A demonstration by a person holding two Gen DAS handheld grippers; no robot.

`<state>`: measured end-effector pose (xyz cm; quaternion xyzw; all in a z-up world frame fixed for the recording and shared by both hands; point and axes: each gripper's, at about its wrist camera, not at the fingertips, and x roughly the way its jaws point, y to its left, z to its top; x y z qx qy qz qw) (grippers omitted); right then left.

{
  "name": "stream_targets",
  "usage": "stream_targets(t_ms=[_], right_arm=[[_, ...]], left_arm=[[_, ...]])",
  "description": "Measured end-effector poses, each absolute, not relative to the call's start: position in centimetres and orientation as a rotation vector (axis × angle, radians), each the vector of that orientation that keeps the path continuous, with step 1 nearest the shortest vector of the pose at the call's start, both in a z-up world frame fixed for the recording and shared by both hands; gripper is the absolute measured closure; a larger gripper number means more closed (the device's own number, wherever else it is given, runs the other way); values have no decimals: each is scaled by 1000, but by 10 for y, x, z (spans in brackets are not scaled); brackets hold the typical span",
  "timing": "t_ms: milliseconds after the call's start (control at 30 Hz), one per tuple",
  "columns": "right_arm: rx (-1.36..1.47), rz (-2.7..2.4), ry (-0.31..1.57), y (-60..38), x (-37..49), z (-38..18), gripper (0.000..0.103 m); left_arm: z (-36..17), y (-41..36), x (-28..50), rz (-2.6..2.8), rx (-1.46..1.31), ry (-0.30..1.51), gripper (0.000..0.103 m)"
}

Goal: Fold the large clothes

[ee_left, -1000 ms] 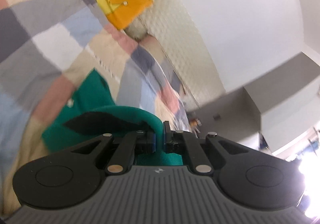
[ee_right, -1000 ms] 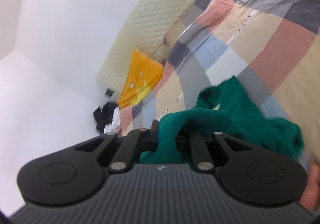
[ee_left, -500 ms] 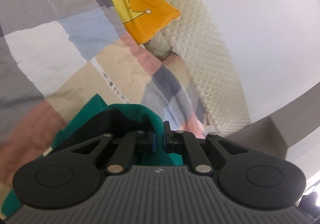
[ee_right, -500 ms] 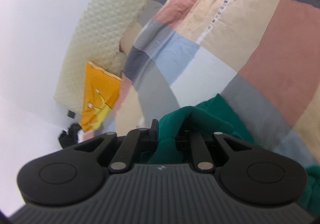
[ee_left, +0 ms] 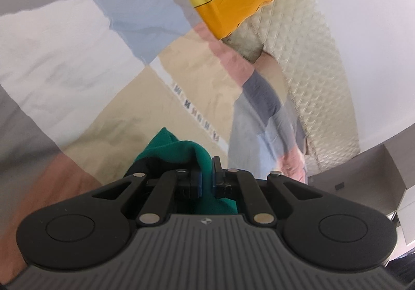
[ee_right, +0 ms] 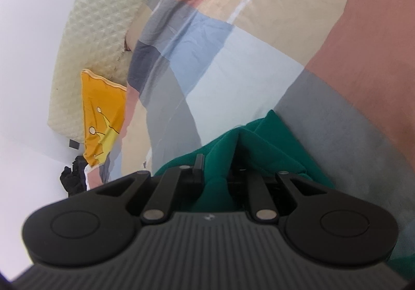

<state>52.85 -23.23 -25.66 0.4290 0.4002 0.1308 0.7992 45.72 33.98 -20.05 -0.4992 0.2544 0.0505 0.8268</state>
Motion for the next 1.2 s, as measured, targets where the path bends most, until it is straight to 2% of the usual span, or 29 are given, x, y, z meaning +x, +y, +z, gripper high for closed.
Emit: stream_targets(t_ms=[233,300,333,367,400,433,467,500,667,867,1200], right_arm=[[907,280,866,-232,523,-245,84],[874,294,862,-232,518,-236,81],[855,294,860,-231,516,-231,79],[841,295,856,-231,511,-228,74],[836,300,852,-231,508,-225,63],[837,309,843,-232,503,-223,54],[841,318,824,-233,497,-220,32],[839,321,806,-234,493,-216,17],[744,348,719,-232,476,-187,16],[581,370,657,-215,471,-167,16],[367,411,757,-171,485,-181,18]], left_arm=[[-191,337,449,75,-1053,533,94],[-183,335,445,60,-1033,540,87],[-178,333,443,50,-1018,543,72],[-174,330,440,41,-1002,542,49],[-169,327,436,30,-989,534,42],[-163,324,431,15,-977,520,39],[-158,320,426,0,-960,507,38],[-153,316,421,-9,-938,498,38],[-139,290,403,15,-794,512,37],[-147,268,403,-16,-754,550,37],[-153,229,433,-44,-585,605,37]])
